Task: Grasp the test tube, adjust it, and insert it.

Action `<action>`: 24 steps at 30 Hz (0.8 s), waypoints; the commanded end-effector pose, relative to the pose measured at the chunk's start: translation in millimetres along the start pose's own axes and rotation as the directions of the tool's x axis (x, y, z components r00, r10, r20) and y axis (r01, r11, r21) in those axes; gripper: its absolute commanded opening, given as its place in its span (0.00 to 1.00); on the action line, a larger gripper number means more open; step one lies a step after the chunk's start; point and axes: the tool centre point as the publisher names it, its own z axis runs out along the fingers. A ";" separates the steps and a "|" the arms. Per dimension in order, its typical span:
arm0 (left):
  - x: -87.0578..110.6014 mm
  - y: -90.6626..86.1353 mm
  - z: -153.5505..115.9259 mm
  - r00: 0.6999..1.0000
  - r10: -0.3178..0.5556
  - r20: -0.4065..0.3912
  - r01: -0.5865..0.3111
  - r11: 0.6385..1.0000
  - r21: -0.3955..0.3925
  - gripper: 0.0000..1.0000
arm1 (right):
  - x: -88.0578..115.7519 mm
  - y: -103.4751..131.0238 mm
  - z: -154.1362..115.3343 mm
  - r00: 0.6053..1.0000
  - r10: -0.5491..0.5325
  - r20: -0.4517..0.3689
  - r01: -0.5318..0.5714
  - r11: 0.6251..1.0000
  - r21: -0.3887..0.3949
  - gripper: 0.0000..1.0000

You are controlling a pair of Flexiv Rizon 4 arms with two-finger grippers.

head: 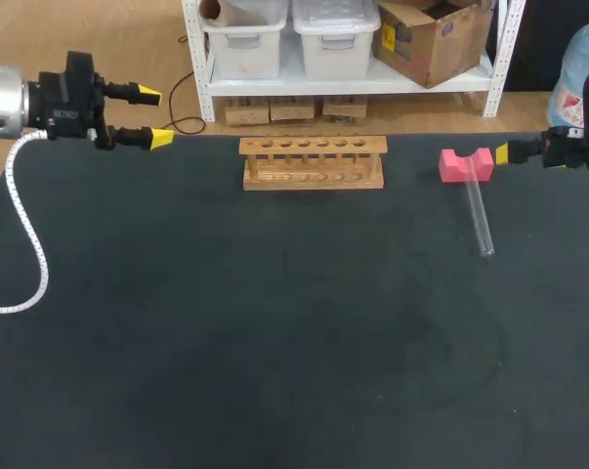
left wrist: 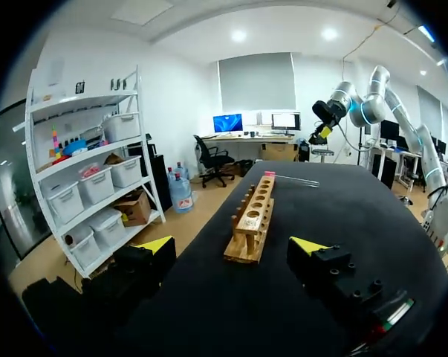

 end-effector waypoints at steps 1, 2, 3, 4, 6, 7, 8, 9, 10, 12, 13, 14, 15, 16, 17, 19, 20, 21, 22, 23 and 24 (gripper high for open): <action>3.3 4.9 1.1 1.000 -0.010 0.002 0.010 0.999 0.035 1.00 | 0.2 -0.2 -0.3 1.000 -0.001 0.000 0.001 1.000 0.000 1.00; 3.6 4.1 0.6 1.000 -0.014 0.005 0.014 0.999 0.039 1.00 | 0.2 -0.2 -0.3 1.000 -0.001 0.000 0.001 1.000 0.000 1.00; 4.1 3.4 0.2 1.000 -0.018 0.007 0.018 0.999 0.047 1.00 | 0.2 -0.2 -0.3 1.000 -0.001 0.000 0.001 1.000 0.000 1.00; 4.6 2.9 0.3 1.000 -0.018 0.006 0.018 0.999 0.047 1.00 | 0.2 -0.2 -0.3 1.000 -0.001 0.000 0.001 1.000 0.000 1.00; 5.1 2.2 0.3 1.000 -0.019 0.003 0.019 0.999 0.050 1.00 | 0.2 -0.2 -0.3 1.000 -0.001 0.000 0.001 1.000 0.000 1.00; 4.8 1.7 -0.1 1.000 -0.018 0.005 0.017 0.998 0.053 1.00 | 0.2 -0.2 -0.3 1.000 -0.001 0.000 0.001 1.000 0.000 1.00; 4.0 1.5 -0.8 1.000 -0.015 0.007 0.014 0.998 0.057 1.00 | 0.2 -0.2 -0.3 1.000 -0.001 0.000 0.001 1.000 0.000 1.00; 3.3 1.4 -1.0 1.000 -0.010 0.003 0.010 0.997 0.070 1.00 | 0.2 -0.2 -0.3 1.000 -0.001 0.000 0.001 1.000 0.000 1.00; 2.3 1.3 -0.9 1.000 -0.005 -0.008 0.006 0.998 0.068 1.00 | 0.2 -0.2 -0.3 1.000 -0.001 0.000 0.001 1.000 0.000 1.00; 2.3 1.3 -0.9 1.000 -0.005 -0.008 0.006 0.998 0.068 1.00 | 0.2 -0.2 -0.3 1.000 -0.001 0.000 0.001 1.000 0.000 1.00; 2.3 1.3 -0.9 1.000 -0.005 -0.008 0.006 0.998 0.068 1.00 | 0.2 -0.2 -0.3 1.000 -0.001 0.000 0.001 1.000 0.000 1.00; 2.3 1.3 -0.9 1.000 -0.005 -0.008 0.006 0.998 0.068 1.00 | 0.2 -0.2 -0.3 1.000 -0.001 0.000 0.001 1.000 0.000 1.00; 2.3 1.3 -0.9 1.000 -0.005 -0.008 0.006 0.998 0.068 1.00 | 0.2 -0.2 -0.3 1.000 -0.001 0.000 0.001 1.000 0.000 1.00; 2.3 1.3 -0.9 1.000 -0.005 -0.008 0.006 0.998 0.068 1.00 | 0.2 -0.2 -0.3 1.000 -0.001 0.000 0.001 1.000 0.000 1.00; 2.3 1.3 -0.9 1.000 -0.005 -0.008 0.006 0.998 0.068 1.00 | 0.2 -0.2 -0.3 1.000 -0.001 0.000 0.001 1.000 0.000 1.00; 2.3 1.3 -0.9 1.000 -0.005 -0.008 0.006 0.998 0.068 1.00 | 0.2 -0.2 -0.3 1.000 -0.001 0.000 0.001 1.000 0.000 1.00; 2.3 1.3 -0.9 1.000 -0.005 -0.008 0.006 0.998 0.068 1.00 | 0.2 -0.2 -0.3 1.000 -0.001 0.000 0.001 1.000 0.000 1.00; 2.3 1.3 -0.9 1.000 -0.005 -0.008 0.006 0.998 0.068 1.00 | 0.2 -0.2 -0.3 1.000 -0.001 0.000 0.001 1.000 0.000 1.00; 2.3 1.3 -0.9 1.000 -0.005 -0.008 0.006 0.998 0.068 1.00 | 0.2 -0.2 -0.3 1.000 -0.001 0.000 0.001 1.000 0.000 1.00; 2.3 1.3 -0.9 1.000 -0.005 -0.008 0.006 0.998 0.068 1.00 | 0.2 -0.2 -0.3 1.000 -0.001 0.000 0.001 1.000 0.000 1.00; 2.3 1.3 -0.9 1.000 -0.005 -0.008 0.006 0.998 0.068 1.00 | 0.2 -0.2 -0.3 1.000 -0.001 0.000 0.001 1.000 0.000 1.00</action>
